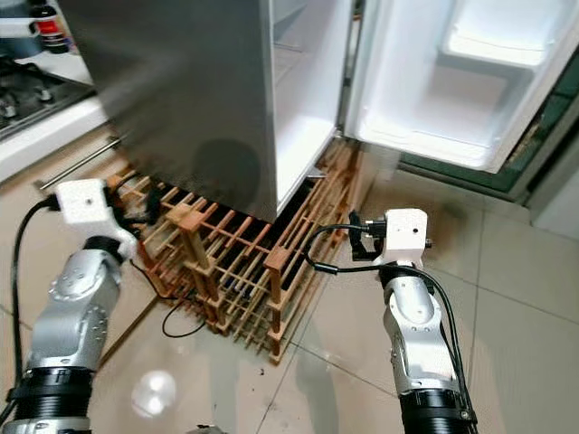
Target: Restocking fridge
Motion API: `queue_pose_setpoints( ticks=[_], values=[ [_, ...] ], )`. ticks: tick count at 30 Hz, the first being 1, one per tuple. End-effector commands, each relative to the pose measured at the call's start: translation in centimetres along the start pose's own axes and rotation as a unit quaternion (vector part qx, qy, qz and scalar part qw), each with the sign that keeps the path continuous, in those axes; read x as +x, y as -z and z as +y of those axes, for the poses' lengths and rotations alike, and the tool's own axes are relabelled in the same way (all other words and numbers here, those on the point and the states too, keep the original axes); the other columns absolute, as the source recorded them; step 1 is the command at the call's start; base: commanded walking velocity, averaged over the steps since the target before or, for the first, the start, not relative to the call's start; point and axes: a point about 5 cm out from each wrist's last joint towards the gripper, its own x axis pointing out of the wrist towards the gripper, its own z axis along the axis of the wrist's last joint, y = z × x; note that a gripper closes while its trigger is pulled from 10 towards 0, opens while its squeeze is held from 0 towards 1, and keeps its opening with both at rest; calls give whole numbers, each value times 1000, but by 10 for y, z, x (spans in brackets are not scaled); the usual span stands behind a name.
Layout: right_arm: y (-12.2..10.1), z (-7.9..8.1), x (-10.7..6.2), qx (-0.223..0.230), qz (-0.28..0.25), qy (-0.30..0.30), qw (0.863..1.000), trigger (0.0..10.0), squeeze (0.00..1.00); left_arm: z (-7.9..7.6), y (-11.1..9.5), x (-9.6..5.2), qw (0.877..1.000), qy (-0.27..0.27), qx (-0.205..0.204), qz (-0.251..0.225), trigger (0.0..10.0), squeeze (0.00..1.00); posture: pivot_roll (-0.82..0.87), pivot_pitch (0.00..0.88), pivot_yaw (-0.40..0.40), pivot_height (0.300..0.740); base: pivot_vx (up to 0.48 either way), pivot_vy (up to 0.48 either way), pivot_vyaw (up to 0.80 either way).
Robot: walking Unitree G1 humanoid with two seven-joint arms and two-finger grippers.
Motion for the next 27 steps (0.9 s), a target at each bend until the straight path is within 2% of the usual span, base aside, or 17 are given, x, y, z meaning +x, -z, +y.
queue_pose_setpoints(
  ticks=[1, 4, 7, 11, 14, 15, 16, 20, 27],
  values=[
    [0, 6, 2, 13, -4, -14, 1000, 10000, 0, -2, -7, 2, 1000, 2, -1, -10, 10000, 0, -105, 0, 73, 740, 0, 0, 531],
    [-3, 20, 6, 33, -16, -30, 999, 10000, 0, -3, -4, 3, 1000, -3, -21, -6, 10000, 0, -120, 0, 78, 740, 0, 0, 531],
    [-16, 30, 15, 54, -37, -37, 997, 10000, 0, -4, -4, 1, 1000, -8, -27, -11, 10000, 0, -123, 0, 78, 740, 0, 160, 525],
    [-19, 31, 17, 54, -41, -40, 997, 10000, 0, -3, -4, 0, 1000, -13, -27, -9, 10000, 0, -123, 0, 78, 740, 0, 480, 519],
    [-17, 24, 18, 54, -39, -38, 997, 10000, 0, -1, -2, 2, 999, -42, 9, -1, 10000, 0, -120, 0, 71, 740, 0, 475, 519],
    [-18, 22, 19, 56, -39, -37, 997, 10000, 0, -2, 0, 3, 998, -52, 33, 10, 10000, 0, -119, 0, 70, 740, 0, 435, 494],
    [-18, 22, 19, 56, -39, -37, 997, 10000, 0, -3, 2, 3, 998, -49, 37, 17, 10000, 0, -117, 0, 68, 740, -274, 398, 488],
    [-17, 22, 20, 58, -37, -40, 997, 10000, 0, -8, 5, 2, 998, -55, 40, 13, 10000, 0, -115, 0, 67, 740, 0, 0, 464],
    [-14, 29, 18, 59, -31, -59, 996, 10000, 0, 4, 10, 1, 994, -96, 52, 29, 10000, 0, -107, 0, 60, 740, 0, 0, 443]
  ],
)
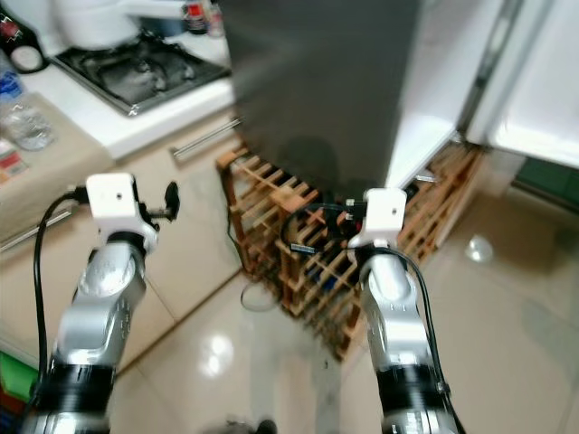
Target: Restocking fridge
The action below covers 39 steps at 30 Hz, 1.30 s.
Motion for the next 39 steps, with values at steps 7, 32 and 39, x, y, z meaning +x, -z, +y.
queue_pose_setpoints(
  ticks=[7, 32, 39],
  values=[
    [4, 6, -3, -29, 8, -27, 999, 10000, 0, 12, 9, -5, 998, -60, 25, 19, 10000, 0, -91, 0, 39, 740, 0, -387, 438],
    [18, 13, -10, -37, 35, -70, 996, 10000, 0, 14, -4, -12, 999, -34, -12, -36, 10000, 0, -38, 0, -1, 740, 0, -195, 437],
    [17, 19, -4, -39, 32, -89, 995, 10000, 0, 12, -5, -11, 999, -33, 5, -38, 10000, 0, -21, 0, -13, 740, 0, 0, 430]
  ],
)
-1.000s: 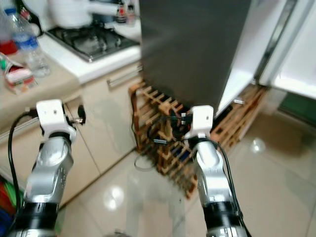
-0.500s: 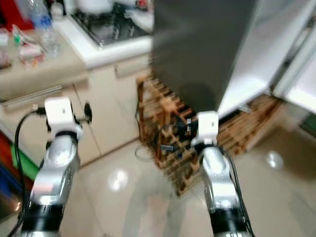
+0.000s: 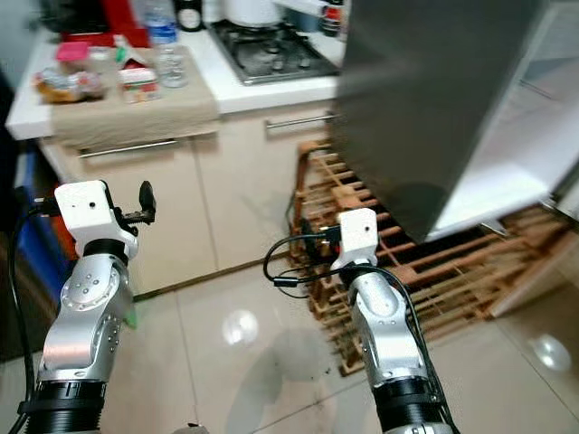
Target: Restocking fridge
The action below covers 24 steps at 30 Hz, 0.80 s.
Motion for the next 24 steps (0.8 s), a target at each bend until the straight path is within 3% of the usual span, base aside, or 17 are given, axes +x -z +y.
queue_pose_setpoints(
  ticks=[1, 12, 16, 17, 21, 24],
  values=[
    [-4, 1, 3, -3, -10, -12, 1000, 10000, 0, -3, -1, 1, 1000, 3, 4, -2, 10000, 0, -18, 0, -15, 740, 0, 0, 431],
    [-6, 7, 5, -3, -18, -35, 999, 10000, 0, -10, -8, 2, 999, 26, 9, -26, 10000, 0, -28, 0, -3, 740, 0, 0, 418],
    [-6, -3, 8, 12, -20, 10, 1000, 10000, 0, -12, -13, 5, 999, 40, -4, -35, 10000, 0, -38, 0, 13, 740, 424, 0, 311],
    [-6, -1, 9, -6, -15, 7, 1000, 10000, 0, -11, -12, 6, 999, 35, -3, -31, 10000, 0, -40, 0, 21, 740, 480, 0, 0],
    [-8, 1, 8, -5, -24, -2, 1000, 10000, 0, -10, -10, 8, 999, 31, -2, -23, 10000, 0, -42, 0, 26, 740, 480, 0, 0],
    [-7, 0, 7, -8, -26, 4, 1000, 10000, 0, -10, -10, 8, 999, 33, -2, -24, 10000, 0, -42, 0, 26, 740, 480, 0, 729]
  ],
)
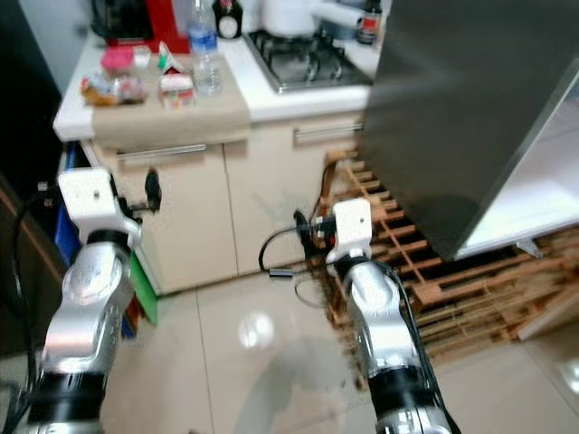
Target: Restocking fridge
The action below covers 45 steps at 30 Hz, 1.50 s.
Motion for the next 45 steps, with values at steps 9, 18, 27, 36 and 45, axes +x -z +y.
queue_pose_setpoints(
  ticks=[9, 18, 27, 36, 45],
  values=[
    [-7, 5, 4, -6, -21, -9, 1000, 10000, 0, 6, 9, 1, 999, -16, 17, 25, 10000, 0, -31, 0, 18, 740, 192, 0, 667],
    [-7, -2, 5, -5, -24, 24, 999, 10000, 0, 0, 2, 5, 1000, 12, 23, 1, 10000, 0, -28, 0, 14, 740, 0, 0, 272],
    [-16, -11, 4, -18, -52, 67, 996, 10000, 0, -9, -12, 7, 996, 74, -13, -42, 10000, 0, -34, 0, 19, 740, 89, 0, 0],
    [-49, -8, 7, -28, -141, 46, 989, 10000, 0, -4, -25, 8, 995, 56, -4, -78, 10000, 0, -37, 0, 23, 740, 480, 0, 0],
    [-73, -12, 19, -34, -164, 63, 984, 10000, 0, -11, -41, 7, 988, 87, 19, -124, 10000, 0, -34, 0, 14, 740, 480, 0, 0]
  ],
)
